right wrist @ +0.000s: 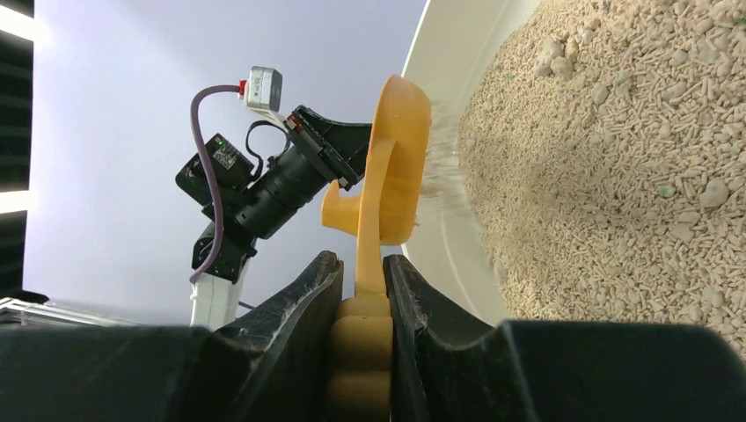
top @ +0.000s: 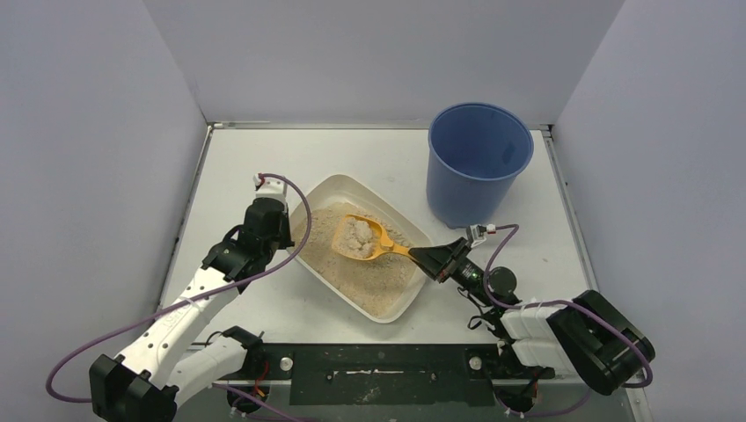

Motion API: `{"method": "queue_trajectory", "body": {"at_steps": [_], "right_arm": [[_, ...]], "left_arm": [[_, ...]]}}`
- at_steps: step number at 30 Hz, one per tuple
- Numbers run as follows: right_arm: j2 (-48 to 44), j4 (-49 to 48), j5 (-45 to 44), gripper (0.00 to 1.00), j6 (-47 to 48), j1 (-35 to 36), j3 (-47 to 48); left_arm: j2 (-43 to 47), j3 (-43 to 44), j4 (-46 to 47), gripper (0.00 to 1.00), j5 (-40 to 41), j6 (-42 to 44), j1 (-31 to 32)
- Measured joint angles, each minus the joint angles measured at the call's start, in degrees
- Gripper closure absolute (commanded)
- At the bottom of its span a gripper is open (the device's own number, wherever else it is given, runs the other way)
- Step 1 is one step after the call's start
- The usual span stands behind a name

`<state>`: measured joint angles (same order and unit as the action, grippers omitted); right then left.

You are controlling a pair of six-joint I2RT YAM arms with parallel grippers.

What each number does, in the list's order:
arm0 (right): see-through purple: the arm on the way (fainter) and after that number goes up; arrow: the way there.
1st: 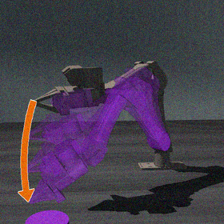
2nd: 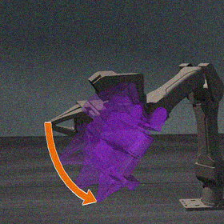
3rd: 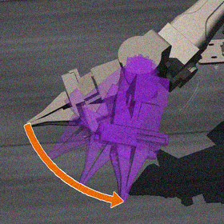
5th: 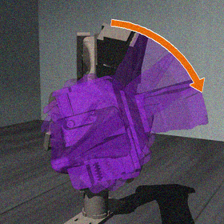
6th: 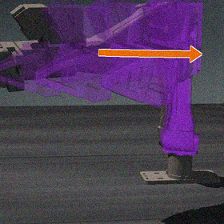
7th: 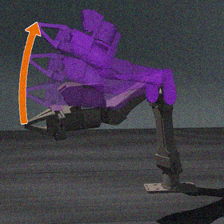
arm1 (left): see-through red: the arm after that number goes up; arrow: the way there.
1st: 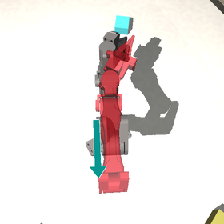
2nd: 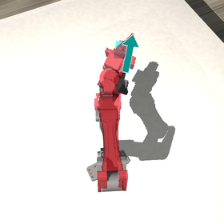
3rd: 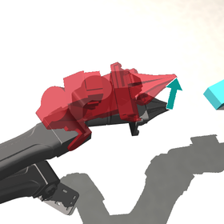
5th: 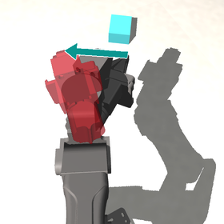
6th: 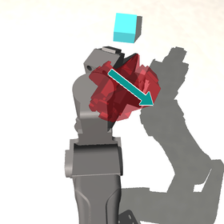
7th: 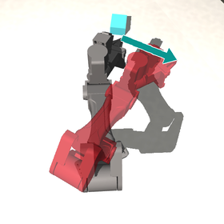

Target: Clean the litter box

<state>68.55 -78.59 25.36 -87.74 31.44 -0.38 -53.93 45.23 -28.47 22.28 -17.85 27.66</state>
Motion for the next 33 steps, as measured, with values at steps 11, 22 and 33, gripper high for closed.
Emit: {"method": "queue_trajectory", "body": {"at_steps": [11,22,33], "right_arm": [[3.19,-2.38,0.44,1.00,-2.75,0.44,-0.02],[-5.99,1.81,0.28,1.00,-1.07,-2.21,0.48],[-7.02,4.28,1.42,1.00,-1.64,-4.15,0.26]], "left_arm": [[-0.15,0.00,0.00,1.00,-0.07,0.00,-0.02],[-0.66,0.00,0.04,1.00,-1.09,0.00,-0.66],[-0.94,0.00,0.02,1.00,-1.53,-0.04,-0.87]]}}
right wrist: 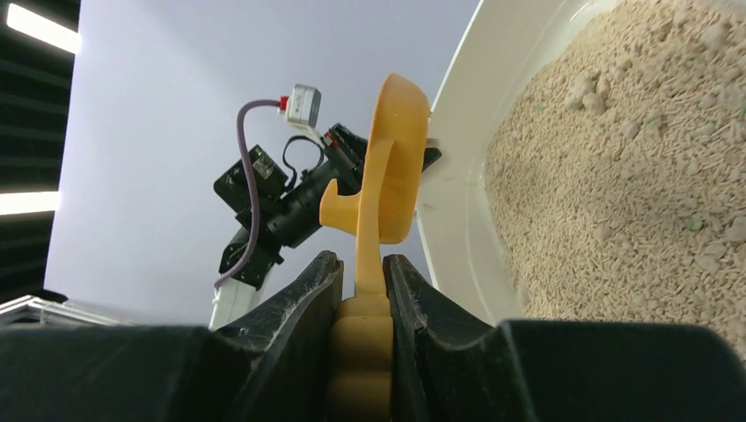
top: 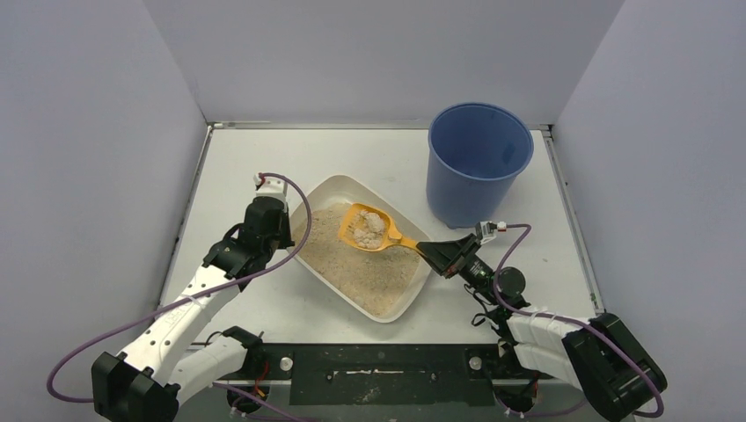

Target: Clean the litter box

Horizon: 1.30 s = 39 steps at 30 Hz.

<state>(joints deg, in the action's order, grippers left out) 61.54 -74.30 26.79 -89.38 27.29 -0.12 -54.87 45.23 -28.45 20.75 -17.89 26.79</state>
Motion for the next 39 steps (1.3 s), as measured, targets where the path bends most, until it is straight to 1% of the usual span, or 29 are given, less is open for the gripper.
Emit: {"method": "queue_trajectory", "body": {"at_steps": [4,7,19,24,31,34,39], "right_arm": [[-1.14,1.42,0.07,1.00,0.66,1.33,0.24],[-3.30,3.50,-0.28,1.00,0.35,-0.31,-0.04],[-4.92,7.61,-0.33,1.00,1.42,-0.61,0.31],[-7.82,10.62,-0.31,1.00,1.79,-1.20,1.36],[-14.43,18.80,-0.72,1.00,3.26,-2.58,6.97],[-17.16,23.08,-2.01,1.00,3.98,-3.02,9.53],[-19.10,29.88,-5.05,1.00,6.23,-3.69,14.36]], "left_arm": [[0.00,0.00,-0.02,1.00,-0.02,-0.11,0.00],[0.00,0.00,-0.02,1.00,-0.04,-0.13,-0.02],[-0.13,0.00,-0.04,1.00,-0.37,-0.52,-0.28],[-0.90,0.00,-0.04,1.00,-0.44,-0.63,-0.52],[-1.31,0.00,-0.07,1.00,-0.96,-0.94,-1.07],[-1.31,0.00,-0.09,1.00,-1.11,-0.92,-1.18],[-1.29,0.00,-0.09,1.00,-1.51,-0.92,-1.38]]}}
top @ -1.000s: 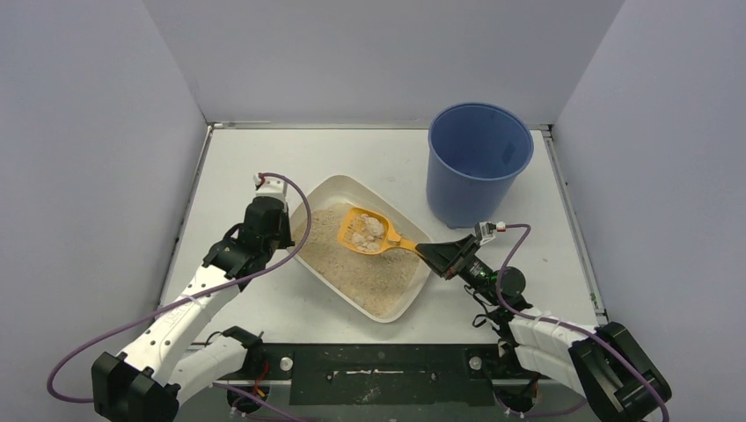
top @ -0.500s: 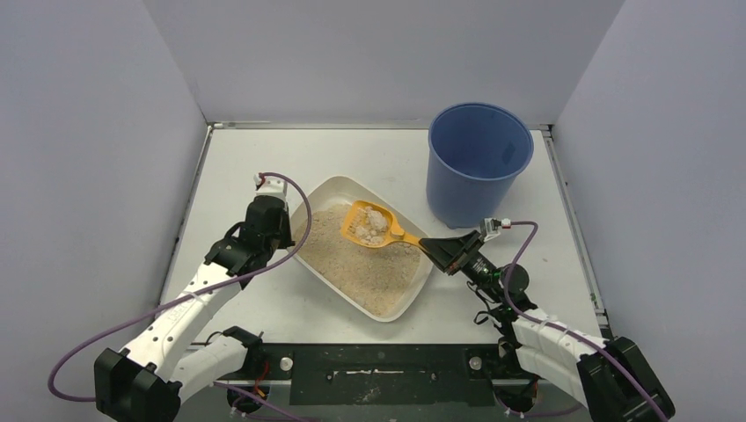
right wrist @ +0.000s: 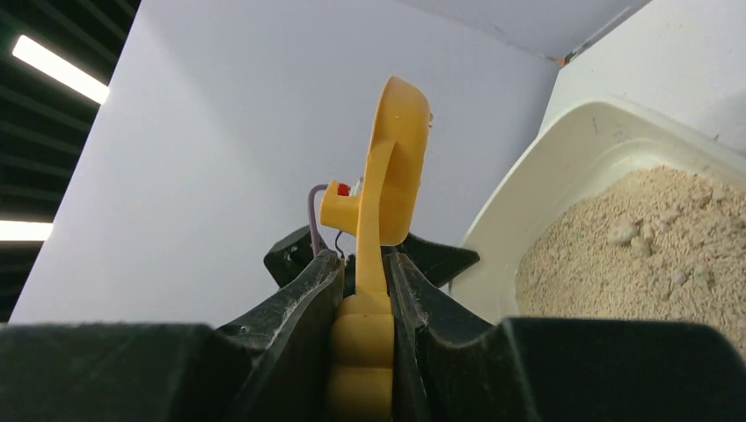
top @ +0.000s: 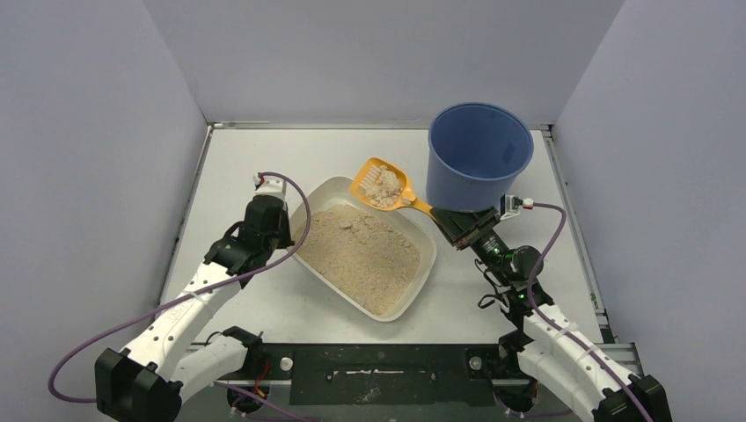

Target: Clean the litter box

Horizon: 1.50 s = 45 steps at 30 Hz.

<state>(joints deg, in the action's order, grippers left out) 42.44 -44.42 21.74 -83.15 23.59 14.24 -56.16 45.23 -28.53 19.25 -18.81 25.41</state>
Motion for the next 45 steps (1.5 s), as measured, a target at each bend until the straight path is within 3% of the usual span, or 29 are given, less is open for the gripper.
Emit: {"method": "queue_trajectory", "body": {"at_steps": [22,33,45], "right_arm": [[-7.15,27.67,-22.38,1.00,14.01,-1.09,20.74],[-13.92,42.97,-35.58,1.00,25.51,-1.11,26.93],[-11.13,59.34,-42.95,1.00,41.90,-1.11,34.21]], "left_arm": [[2.21,0.00,-0.07,1.00,1.01,0.66,2.03],[2.73,0.00,-0.11,1.00,1.97,1.01,3.02],[3.28,0.00,-0.39,1.00,1.88,0.98,3.15]]}}
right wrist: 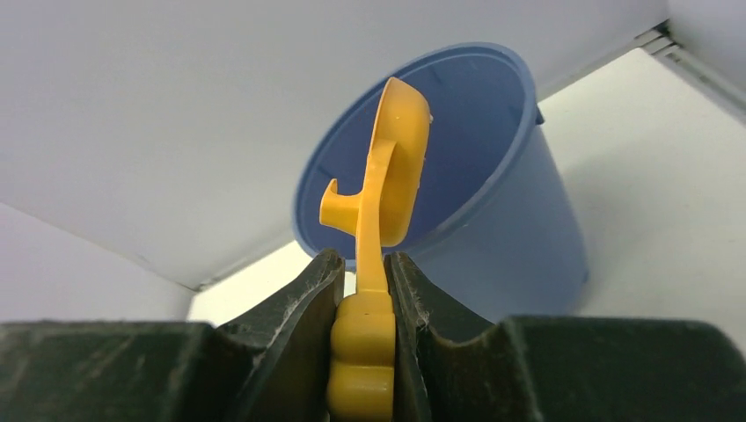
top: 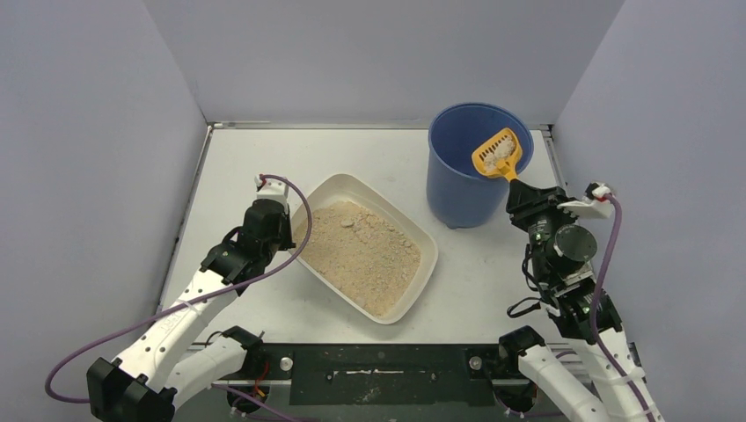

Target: Clean the litter box

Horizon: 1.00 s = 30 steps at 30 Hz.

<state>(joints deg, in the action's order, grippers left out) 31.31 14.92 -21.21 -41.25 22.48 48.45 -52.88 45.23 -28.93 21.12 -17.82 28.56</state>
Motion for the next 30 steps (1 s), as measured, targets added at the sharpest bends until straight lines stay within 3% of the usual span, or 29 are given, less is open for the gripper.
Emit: {"method": "queue_trajectory", "body": {"at_steps": [12,20,30], "right_arm": [[9.11,5.73,-0.55,1.00,29.03,0.00,9.81],[15.69,7.23,4.44,1.00,48.59,0.37,15.80],[23.76,12.57,3.98,1.00,69.18,8.68,20.90]], "left_arm": [[0.28,0.00,-0.02,1.00,-0.20,0.00,0.02],[0.57,0.00,-0.02,1.00,-0.28,0.00,0.20],[0.98,0.00,-0.04,1.00,-0.20,0.02,0.57]]}}
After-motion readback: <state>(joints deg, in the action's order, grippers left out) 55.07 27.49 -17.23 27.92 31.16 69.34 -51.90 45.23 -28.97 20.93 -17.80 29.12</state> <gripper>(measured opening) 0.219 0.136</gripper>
